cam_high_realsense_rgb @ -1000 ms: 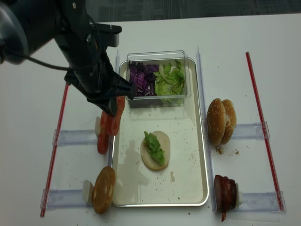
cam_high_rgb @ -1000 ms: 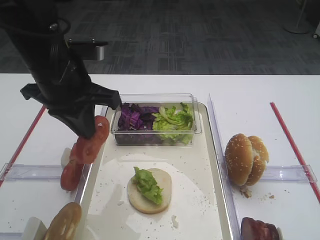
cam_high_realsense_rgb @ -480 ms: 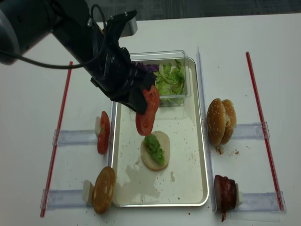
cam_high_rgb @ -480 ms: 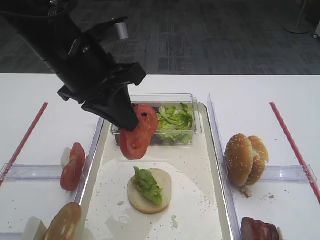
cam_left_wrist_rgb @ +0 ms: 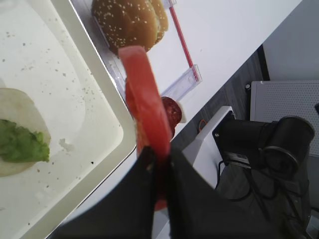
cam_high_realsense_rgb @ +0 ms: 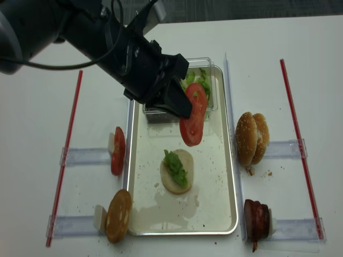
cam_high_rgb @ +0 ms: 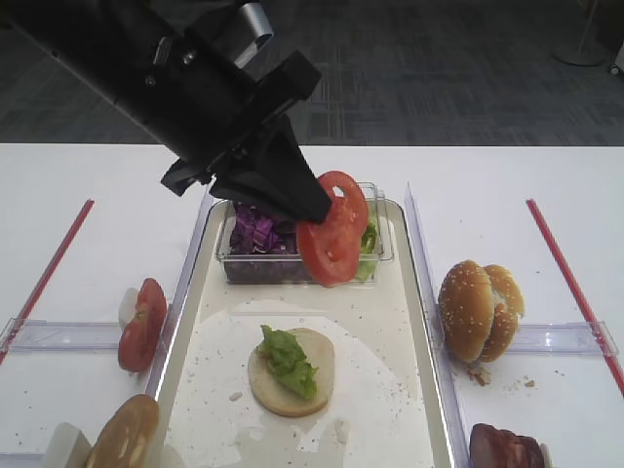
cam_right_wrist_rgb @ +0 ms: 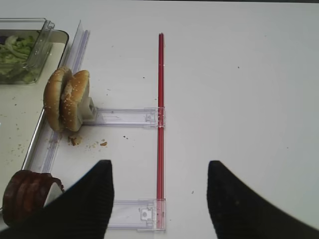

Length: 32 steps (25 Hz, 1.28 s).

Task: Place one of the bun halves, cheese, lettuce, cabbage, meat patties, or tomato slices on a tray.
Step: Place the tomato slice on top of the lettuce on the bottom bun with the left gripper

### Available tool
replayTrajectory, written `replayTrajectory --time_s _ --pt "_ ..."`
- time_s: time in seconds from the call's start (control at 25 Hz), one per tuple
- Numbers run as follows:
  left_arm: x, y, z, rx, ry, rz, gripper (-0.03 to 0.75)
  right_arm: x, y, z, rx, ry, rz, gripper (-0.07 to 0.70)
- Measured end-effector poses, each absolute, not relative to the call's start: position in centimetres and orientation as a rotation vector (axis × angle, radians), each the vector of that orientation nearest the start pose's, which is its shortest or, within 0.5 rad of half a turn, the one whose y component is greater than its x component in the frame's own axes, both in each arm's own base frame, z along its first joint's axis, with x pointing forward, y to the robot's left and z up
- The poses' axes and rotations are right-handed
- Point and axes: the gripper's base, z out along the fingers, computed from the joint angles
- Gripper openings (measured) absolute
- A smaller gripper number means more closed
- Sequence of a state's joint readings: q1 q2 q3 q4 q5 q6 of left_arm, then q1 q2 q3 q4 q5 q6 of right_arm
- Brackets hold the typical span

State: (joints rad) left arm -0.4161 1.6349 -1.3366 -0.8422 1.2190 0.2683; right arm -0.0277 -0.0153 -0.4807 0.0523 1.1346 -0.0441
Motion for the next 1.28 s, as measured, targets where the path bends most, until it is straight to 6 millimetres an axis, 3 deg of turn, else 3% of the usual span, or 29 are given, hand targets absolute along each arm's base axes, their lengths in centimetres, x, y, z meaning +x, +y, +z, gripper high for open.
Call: replayTrajectory --time_s 0.28,0.48,0.64,0.8,1.28 --pt "27.1 -19.0 30.7 0.603 2.758 -1.230 0.015 -0.8 0.5 26.6 -0.022 2.121 0.021 0.445" --pt "26.6 -18.2 28.5 0.557 2.798 -1.303 0.013 -0.8 0.5 26.6 -0.022 2.121 0.021 0.445" --pt "27.0 -16.3 26.8 0.439 2.731 -1.456 0.013 -0.8 0.5 26.6 -0.022 2.121 0.021 0.445" --pt "26.9 -14.8 25.1 0.379 2.706 -1.485 0.013 -0.8 0.5 26.6 -0.022 2.121 0.021 0.445" --pt "25.7 -14.9 21.3 0.382 2.660 -1.608 0.013 -0.8 0.5 26.6 -0.027 2.121 0.018 0.445"
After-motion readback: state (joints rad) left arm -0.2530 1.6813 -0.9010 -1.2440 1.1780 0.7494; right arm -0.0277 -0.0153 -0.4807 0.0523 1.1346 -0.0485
